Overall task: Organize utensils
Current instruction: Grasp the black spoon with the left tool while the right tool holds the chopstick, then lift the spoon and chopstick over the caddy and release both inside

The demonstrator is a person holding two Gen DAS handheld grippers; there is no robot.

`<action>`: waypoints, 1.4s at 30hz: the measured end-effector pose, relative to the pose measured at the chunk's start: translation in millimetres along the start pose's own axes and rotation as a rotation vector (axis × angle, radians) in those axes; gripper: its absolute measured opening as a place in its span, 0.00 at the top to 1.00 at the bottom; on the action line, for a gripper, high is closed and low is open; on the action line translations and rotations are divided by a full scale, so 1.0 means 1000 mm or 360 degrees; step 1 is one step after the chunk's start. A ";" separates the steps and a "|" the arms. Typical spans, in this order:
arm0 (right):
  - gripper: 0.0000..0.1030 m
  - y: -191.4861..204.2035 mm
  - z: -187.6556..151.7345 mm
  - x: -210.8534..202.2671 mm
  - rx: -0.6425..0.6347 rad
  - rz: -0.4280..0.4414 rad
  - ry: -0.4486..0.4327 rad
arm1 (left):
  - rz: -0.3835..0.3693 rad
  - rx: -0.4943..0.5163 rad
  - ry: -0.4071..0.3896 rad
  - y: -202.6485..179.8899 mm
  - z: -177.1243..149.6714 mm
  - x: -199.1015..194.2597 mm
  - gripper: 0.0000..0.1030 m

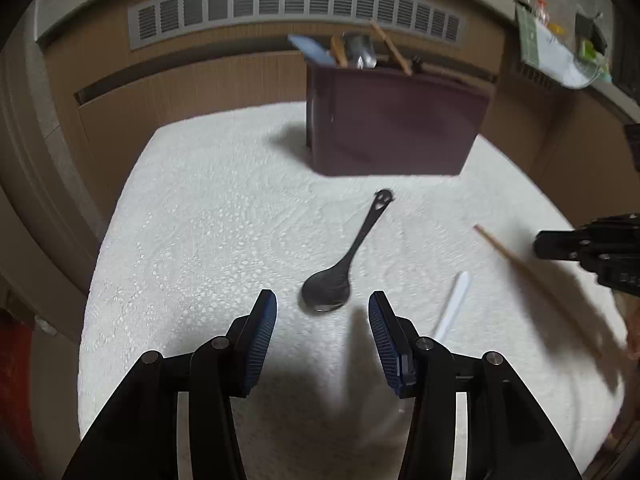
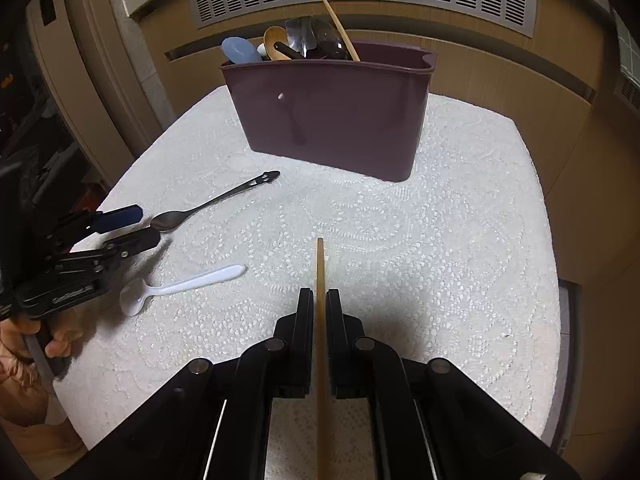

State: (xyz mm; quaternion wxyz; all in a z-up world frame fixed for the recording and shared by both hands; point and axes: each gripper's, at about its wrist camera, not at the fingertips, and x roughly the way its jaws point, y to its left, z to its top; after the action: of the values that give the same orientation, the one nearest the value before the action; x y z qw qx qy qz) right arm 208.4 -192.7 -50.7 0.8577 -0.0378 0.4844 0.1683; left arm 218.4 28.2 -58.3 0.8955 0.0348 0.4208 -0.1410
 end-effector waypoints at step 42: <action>0.95 0.008 0.017 -0.064 0.0032 0.0000 -0.0328 | -0.0031 0.0099 -0.0387 -0.035 0.047 -0.097 0.71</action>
State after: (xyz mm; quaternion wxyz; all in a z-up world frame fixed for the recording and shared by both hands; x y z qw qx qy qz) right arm 189.1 -197.1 13.5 0.9032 -0.0117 0.3954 0.1665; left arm 184.2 7.6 48.2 0.9369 0.0409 0.3049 -0.1660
